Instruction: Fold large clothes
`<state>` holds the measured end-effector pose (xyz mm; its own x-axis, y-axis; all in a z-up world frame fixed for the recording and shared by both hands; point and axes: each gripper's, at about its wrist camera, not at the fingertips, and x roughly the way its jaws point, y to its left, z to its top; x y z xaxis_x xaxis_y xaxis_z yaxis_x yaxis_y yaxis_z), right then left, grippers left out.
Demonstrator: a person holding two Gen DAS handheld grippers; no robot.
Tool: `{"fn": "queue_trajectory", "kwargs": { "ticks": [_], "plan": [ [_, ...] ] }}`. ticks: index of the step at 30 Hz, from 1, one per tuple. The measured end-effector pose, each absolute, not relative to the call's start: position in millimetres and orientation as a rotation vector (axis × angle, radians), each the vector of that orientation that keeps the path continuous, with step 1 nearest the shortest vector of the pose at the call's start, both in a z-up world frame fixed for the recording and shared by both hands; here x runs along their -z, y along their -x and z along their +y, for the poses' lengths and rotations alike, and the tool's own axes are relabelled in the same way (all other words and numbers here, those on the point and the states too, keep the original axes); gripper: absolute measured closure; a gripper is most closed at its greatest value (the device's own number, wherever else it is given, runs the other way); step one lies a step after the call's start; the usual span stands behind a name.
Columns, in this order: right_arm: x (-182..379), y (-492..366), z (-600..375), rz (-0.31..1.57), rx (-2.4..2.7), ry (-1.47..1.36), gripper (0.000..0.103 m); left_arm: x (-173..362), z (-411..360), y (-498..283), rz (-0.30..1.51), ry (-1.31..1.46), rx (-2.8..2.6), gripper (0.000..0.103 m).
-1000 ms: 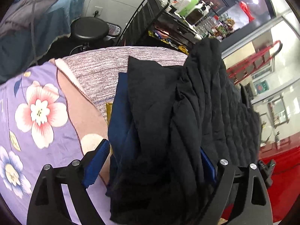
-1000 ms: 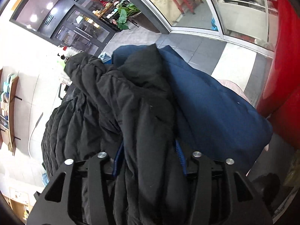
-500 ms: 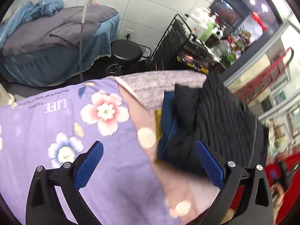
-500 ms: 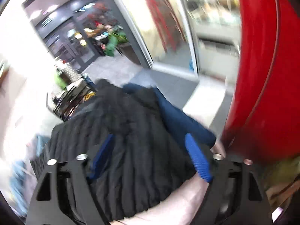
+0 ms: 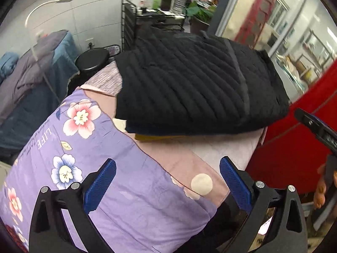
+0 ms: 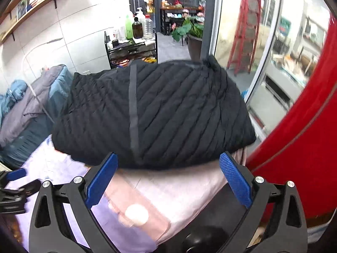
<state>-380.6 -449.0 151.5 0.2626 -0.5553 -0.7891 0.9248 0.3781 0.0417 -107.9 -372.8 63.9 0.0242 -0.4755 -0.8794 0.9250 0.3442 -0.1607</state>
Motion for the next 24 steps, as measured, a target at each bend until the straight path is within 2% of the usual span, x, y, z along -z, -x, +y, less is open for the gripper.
{"fn": "queue_trajectory", "kwargs": {
  "ticks": [16,24],
  "plan": [
    [-151.9,376.7,-468.8,0.882,1.053,-0.542,0.007,-67.1,-424.6,136.3,1.090,-0.565,1.125,0.006],
    [-131.7,370.6,-507.3,0.958,0.992,-0.510,0.007,-58.6,-465.0,162.0,0.980,-0.714,1.021,0.006]
  ]
}}
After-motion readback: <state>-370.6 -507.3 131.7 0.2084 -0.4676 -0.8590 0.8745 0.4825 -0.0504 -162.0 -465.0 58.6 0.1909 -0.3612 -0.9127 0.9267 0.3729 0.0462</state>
